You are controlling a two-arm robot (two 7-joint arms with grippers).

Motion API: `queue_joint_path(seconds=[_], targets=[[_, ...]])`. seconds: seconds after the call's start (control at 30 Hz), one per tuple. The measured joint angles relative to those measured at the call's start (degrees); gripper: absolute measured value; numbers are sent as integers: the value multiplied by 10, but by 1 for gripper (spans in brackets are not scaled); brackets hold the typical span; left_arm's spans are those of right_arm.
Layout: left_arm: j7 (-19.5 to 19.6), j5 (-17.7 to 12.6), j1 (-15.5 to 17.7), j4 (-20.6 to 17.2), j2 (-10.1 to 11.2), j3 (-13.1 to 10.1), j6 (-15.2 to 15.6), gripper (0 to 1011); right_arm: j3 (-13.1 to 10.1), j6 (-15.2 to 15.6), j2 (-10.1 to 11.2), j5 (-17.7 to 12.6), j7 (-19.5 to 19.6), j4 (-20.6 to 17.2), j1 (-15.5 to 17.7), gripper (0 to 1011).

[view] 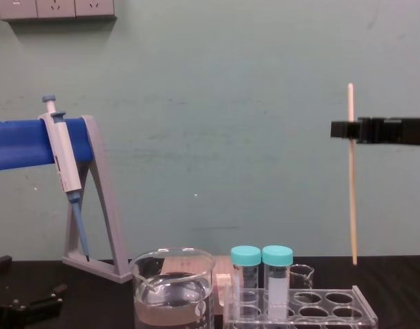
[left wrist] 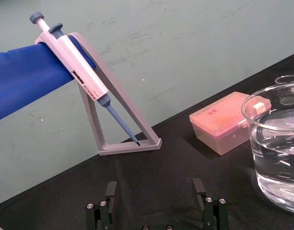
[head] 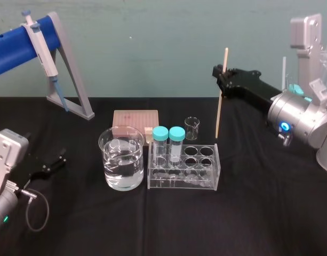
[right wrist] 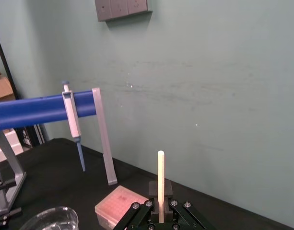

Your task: Hold the thermometer with one hand and immerse one end into the beaker, then reinsert it into the test tube rack.

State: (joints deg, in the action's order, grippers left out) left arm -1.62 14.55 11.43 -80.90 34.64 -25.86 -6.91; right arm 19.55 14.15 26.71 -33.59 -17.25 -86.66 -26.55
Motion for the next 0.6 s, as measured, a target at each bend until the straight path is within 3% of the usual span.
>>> queue_joint_path(seconds=[0.6], targets=[[0, 0, 0, 0, 0, 0, 0, 1004, 18, -40, -25, 23, -42, 59, -4, 55]])
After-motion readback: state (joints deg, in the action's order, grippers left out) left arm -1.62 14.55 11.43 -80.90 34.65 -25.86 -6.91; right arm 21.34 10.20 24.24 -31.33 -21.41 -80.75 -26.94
